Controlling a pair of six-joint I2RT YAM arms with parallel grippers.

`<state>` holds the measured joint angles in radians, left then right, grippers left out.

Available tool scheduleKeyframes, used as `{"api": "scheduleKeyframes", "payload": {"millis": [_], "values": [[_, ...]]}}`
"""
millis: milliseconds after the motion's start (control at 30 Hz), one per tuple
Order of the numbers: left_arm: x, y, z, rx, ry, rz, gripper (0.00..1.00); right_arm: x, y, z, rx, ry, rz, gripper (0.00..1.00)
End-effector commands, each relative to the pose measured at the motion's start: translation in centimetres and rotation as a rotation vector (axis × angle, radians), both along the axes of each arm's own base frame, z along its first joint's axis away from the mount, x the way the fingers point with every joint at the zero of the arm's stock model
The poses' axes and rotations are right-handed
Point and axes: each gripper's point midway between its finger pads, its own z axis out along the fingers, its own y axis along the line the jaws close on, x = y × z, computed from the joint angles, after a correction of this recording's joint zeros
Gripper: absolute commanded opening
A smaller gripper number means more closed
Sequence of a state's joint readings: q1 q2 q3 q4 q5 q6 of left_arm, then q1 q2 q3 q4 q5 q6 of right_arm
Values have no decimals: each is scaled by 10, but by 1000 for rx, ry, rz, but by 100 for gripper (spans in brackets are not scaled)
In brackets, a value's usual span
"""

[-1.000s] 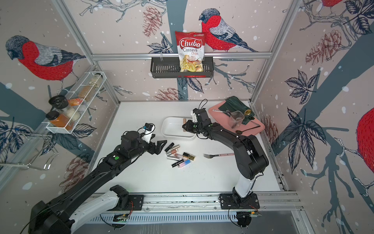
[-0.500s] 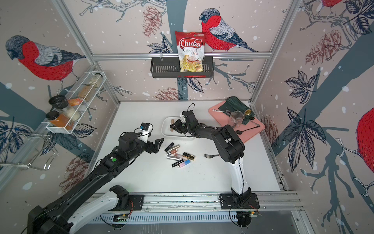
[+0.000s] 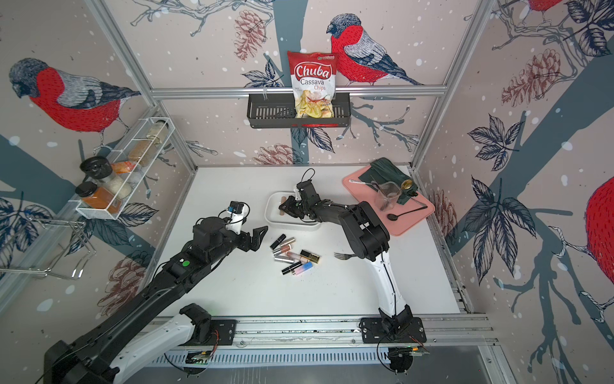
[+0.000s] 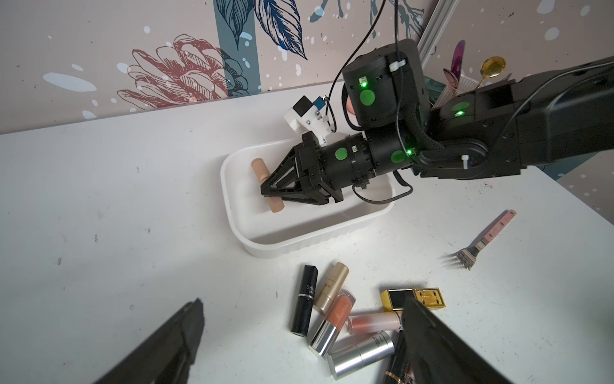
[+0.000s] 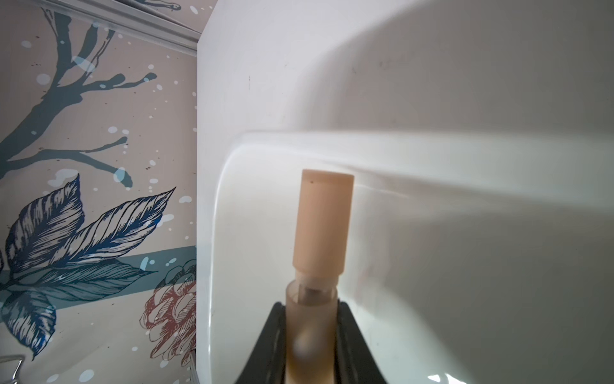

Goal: Put the lipstick into the storage box
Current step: Place the lipstick in the storage box.

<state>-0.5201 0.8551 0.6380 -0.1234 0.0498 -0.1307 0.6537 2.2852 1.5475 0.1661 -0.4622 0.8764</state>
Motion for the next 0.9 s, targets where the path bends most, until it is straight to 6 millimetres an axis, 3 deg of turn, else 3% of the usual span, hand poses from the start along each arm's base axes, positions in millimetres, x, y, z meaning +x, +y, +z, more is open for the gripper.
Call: {"api": "scheduleKeyframes", "payload": {"millis": [0, 267, 400, 533, 667, 867], "values": [[-1, 2, 2, 3, -10, 7, 96, 3, -1, -14, -70, -8, 21, 16], [-2, 3, 6, -4, -21, 7, 96, 10, 3, -31, -117, 4, 24, 19], [-2, 3, 6, -4, -21, 8, 96, 15, 5, -35, -121, 10, 18, 41], [-2, 2, 6, -7, -23, 4, 96, 16, 6, -33, -120, 6, 11, 53], [-2, 3, 8, -10, -28, 5, 96, 18, 4, -26, -120, -7, -6, 54], [-2, 4, 9, -14, -33, 11, 96, 23, -3, 11, -113, -81, -44, 55]]}}
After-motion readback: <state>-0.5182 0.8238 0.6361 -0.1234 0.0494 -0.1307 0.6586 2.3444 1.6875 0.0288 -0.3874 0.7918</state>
